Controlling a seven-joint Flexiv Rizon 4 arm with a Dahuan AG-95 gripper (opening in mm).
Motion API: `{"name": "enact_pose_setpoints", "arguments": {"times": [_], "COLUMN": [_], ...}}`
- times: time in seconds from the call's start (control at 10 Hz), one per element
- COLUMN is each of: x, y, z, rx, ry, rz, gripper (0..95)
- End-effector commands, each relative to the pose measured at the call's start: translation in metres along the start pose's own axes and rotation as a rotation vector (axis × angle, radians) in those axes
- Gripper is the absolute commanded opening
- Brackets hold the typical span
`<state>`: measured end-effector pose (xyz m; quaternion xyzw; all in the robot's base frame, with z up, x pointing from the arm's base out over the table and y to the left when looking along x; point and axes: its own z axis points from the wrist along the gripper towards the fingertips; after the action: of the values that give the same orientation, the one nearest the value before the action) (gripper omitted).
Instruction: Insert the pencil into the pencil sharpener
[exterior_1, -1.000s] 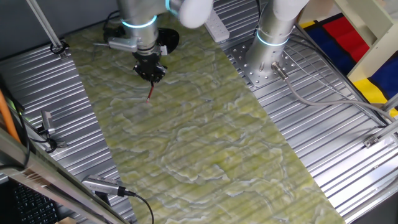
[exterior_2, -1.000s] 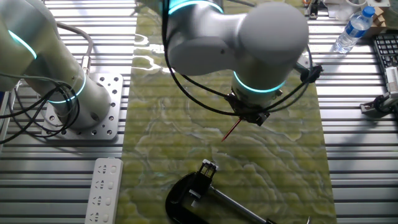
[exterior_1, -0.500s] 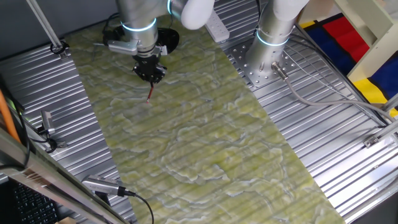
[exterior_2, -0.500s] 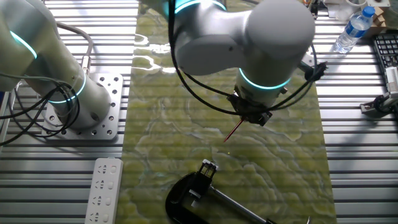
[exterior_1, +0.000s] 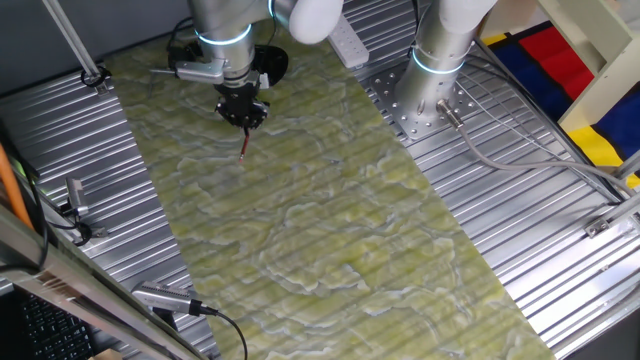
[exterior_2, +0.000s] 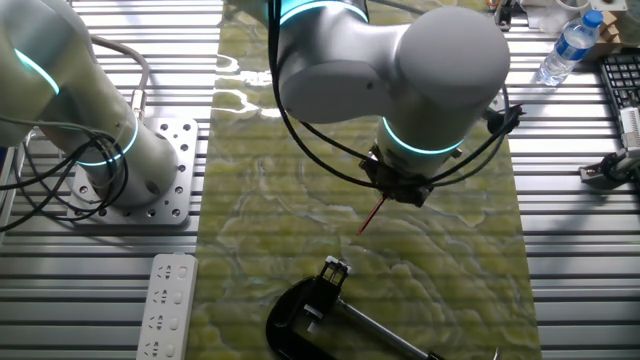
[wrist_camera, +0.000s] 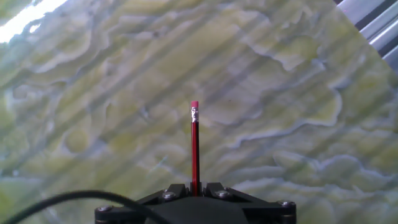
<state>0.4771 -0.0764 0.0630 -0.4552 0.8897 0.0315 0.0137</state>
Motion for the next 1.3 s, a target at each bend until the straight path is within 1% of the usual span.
{"name": "enact_pose_setpoints", "arguments": {"times": [0.1,0.3,0.5,0.7,1.3], "x": [0.009,0.016,0.026,0.034,0.046], "y": [0.003,0.005,0.008,0.005,0.005], "z": [0.000,0.000,0.000,0.000,-0.001], "rx": [0.002,-0.002,-0.004,-0.011,-0.013], "ry": [0.002,0.006,0.011,0.026,0.033], "rz": [-0.002,0.002,-0.013,-0.041,-0.044], "gripper": [0.0,0.0,0.0,0.0,0.0]}}
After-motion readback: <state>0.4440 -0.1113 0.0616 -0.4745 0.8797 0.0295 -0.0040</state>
